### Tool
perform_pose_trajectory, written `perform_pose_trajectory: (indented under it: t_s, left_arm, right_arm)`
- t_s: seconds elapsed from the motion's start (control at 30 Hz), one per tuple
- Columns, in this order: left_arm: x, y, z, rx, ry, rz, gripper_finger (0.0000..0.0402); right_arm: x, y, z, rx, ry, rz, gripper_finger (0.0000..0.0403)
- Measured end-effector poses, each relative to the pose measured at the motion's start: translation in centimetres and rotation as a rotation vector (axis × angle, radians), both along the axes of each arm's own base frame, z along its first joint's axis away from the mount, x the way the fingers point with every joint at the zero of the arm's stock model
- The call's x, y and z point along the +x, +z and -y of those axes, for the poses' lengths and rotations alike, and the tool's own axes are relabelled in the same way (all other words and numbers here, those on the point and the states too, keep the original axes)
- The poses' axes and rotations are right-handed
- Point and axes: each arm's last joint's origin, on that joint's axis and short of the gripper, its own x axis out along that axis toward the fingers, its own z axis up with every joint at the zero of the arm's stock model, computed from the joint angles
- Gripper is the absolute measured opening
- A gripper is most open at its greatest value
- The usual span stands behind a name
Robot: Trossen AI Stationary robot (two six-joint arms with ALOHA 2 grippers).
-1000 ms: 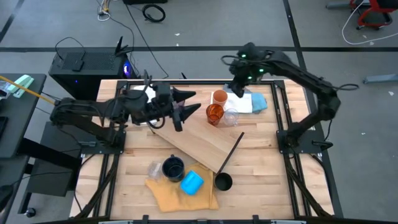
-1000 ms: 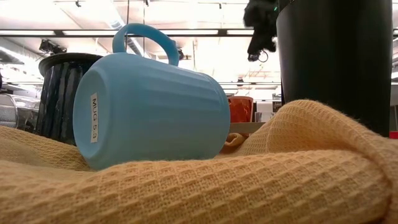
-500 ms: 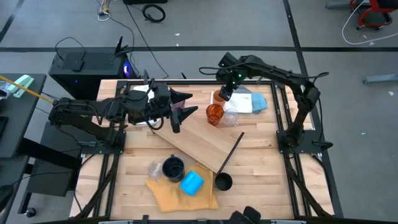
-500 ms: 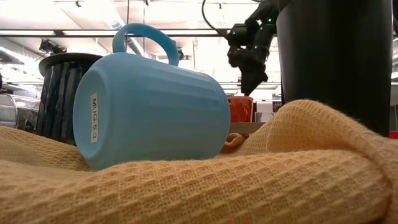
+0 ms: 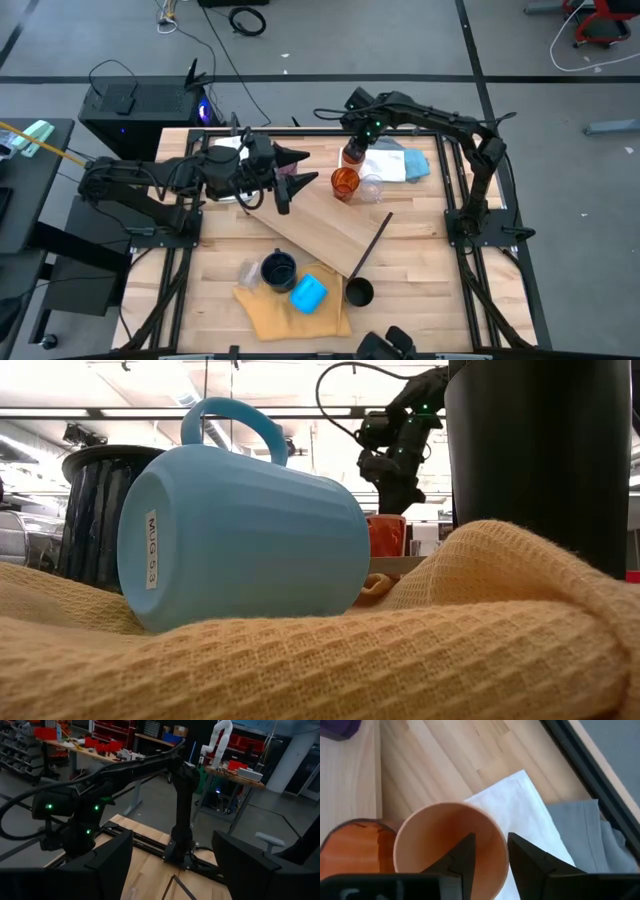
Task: Stack small to large cups/mugs on shelf
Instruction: Put the orange cup on the shelf
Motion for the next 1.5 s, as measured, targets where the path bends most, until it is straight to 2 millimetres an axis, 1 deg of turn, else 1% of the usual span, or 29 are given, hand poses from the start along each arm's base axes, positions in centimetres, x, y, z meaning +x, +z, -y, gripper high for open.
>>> perform_pose_trajectory:
  t_s: [0.2, 0.5, 0.63, 1.07, 1.23, 1.33, 1.43, 1.5]
  left_arm:
    - [-0.4, 0.3, -0.1, -0.001, 0.002, 0.007, 0.0274]
    - [-0.5, 0.2, -0.1, 0.000, 0.003, 0.000, 0.0274]
    - [-0.5, 0.2, -0.1, 0.000, 0.003, 0.000, 0.0274]
    - [-0.5, 0.0, -0.1, 0.002, 0.003, -0.022, 0.0274]
    - [-0.5, 0.0, -0.1, 0.002, 0.003, -0.022, 0.0274]
    - [-0.5, 0.0, -0.1, 0.002, 0.003, -0.022, 0.0274]
    - [-0.5, 0.0, -0.1, 0.002, 0.003, -0.022, 0.0274]
    - [-0.5, 0.0, -0.1, 0.003, 0.004, -0.022, 0.0274]
  right_arm:
    - [-0.1, 0.0, 0.3, -0.003, -0.011, 0.007, 0.0107]
    - [-0.1, 0.0, 0.4, -0.006, -0.013, 0.011, 0.0030]
    - [-0.1, 0.1, 0.4, -0.010, -0.014, 0.016, 0.0011]
    - [-0.2, 0.1, 0.5, -0.001, -0.017, 0.021, 0.0002]
    - [-0.3, 0.4, 0.5, -0.004, -0.015, 0.019, 0.0001]
    - [-0.5, 1.1, 0.7, -0.015, -0.015, 0.023, 0.0000]
    - [-0.6, 2.5, 0.9, -0.029, -0.012, 0.028, 0.0000]
    - [-0.6, 3.8, 1.0, -0.046, -0.011, 0.049, 0.0000]
